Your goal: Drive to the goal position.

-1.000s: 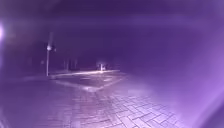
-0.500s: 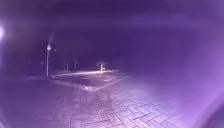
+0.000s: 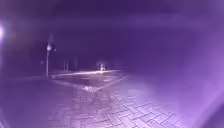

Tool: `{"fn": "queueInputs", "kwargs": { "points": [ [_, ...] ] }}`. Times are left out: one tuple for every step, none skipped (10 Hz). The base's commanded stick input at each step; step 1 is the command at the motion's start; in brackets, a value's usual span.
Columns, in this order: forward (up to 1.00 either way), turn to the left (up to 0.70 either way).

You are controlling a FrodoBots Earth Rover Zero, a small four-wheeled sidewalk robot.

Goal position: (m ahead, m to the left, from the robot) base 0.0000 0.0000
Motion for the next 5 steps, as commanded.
{"fn": "queueInputs", "kwargs": {
  "points": [
    [0.00, -0.70],
    [0.00, -0.70],
    [0.00, -0.70],
    [0.00, -0.70],
    [0.00, -0.70]
  ]
}}
